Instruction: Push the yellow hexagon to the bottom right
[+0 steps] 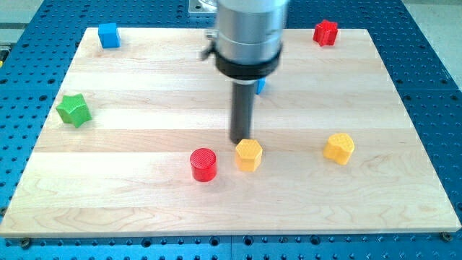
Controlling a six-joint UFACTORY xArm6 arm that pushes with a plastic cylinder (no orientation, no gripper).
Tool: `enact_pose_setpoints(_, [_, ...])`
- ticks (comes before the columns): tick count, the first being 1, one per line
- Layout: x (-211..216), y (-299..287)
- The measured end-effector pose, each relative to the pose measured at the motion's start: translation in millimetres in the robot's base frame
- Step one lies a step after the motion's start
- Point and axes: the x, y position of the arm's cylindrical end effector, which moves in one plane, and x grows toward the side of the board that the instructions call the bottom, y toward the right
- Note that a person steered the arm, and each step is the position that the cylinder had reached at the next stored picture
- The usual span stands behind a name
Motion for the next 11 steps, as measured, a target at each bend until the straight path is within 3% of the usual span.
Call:
enact_pose_setpoints(1, [22, -4])
enact_pose_setpoints(3, [59, 138])
enact_pose_setpoints(4, [46, 80])
enact_pose_setpoints(5, [78, 44])
enact_pose_setpoints(6, [100, 78])
enact_pose_setpoints(7, [98, 149])
enact_pose_setpoints(8, [78, 123])
enact_pose_setpoints(9, [54, 148])
enact_pose_setpoints(11, [62, 229])
